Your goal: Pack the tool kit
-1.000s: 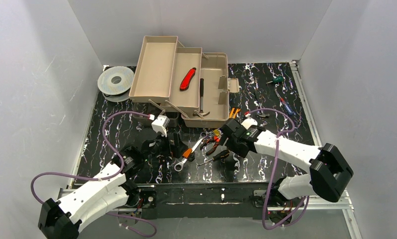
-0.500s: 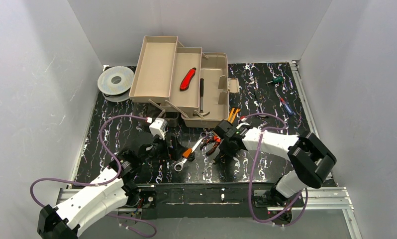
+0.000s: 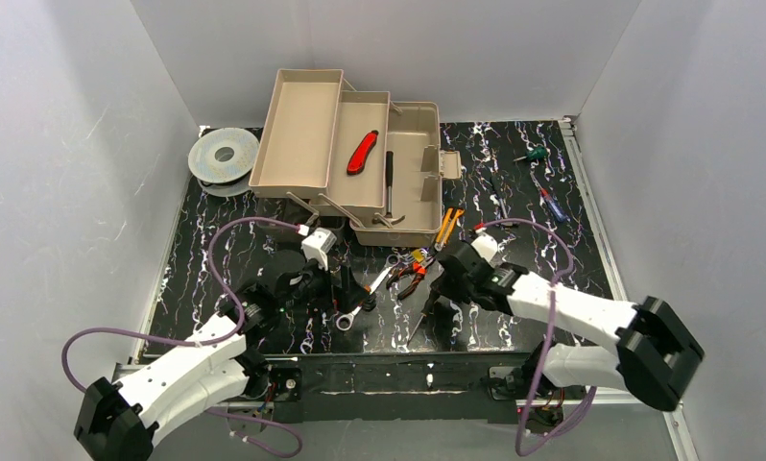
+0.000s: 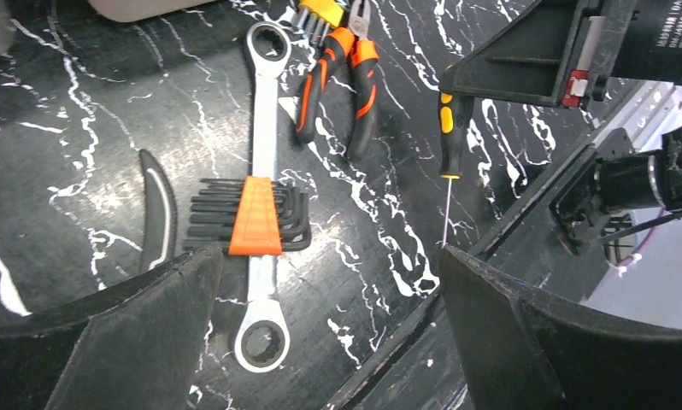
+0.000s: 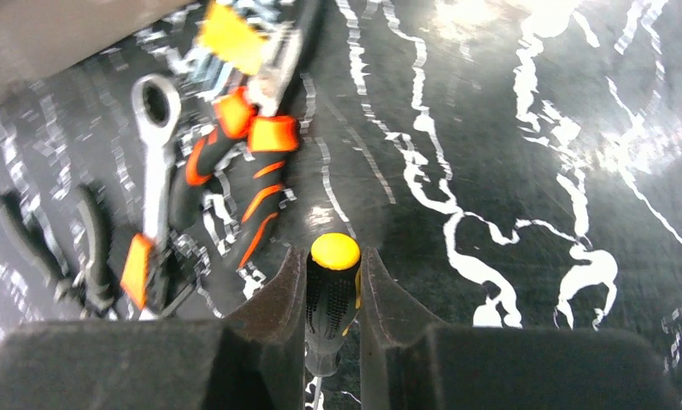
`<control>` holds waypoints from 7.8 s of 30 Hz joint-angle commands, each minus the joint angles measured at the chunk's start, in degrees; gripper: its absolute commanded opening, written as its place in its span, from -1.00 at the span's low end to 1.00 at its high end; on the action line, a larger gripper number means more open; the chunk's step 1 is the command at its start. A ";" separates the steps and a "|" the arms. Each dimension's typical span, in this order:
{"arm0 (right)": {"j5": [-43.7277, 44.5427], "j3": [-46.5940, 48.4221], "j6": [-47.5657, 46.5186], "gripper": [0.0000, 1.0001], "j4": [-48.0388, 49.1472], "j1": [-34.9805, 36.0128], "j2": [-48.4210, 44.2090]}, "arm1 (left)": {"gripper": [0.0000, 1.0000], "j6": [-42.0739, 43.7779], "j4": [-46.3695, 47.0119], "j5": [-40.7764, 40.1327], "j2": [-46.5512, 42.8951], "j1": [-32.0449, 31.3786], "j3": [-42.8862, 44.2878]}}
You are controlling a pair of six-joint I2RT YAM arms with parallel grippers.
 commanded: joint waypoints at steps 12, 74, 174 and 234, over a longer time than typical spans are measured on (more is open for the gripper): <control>-15.38 -5.59 -32.93 -0.97 28.01 0.34 -19.94 | 0.96 -5.17 11.41 4.28 10.85 -4.59 7.72; 6.75 5.95 -34.12 0.55 7.09 0.25 -29.47 | -1.00 14.74 -26.18 -26.99 26.70 10.87 54.30; -27.64 3.09 -25.46 0.36 2.07 -29.11 -9.91 | 0.07 3.49 -11.82 -19.71 43.80 -10.94 18.44; -25.70 6.61 -31.01 0.45 -3.46 -29.20 -14.38 | 0.97 10.47 -21.97 -12.38 40.92 27.08 63.80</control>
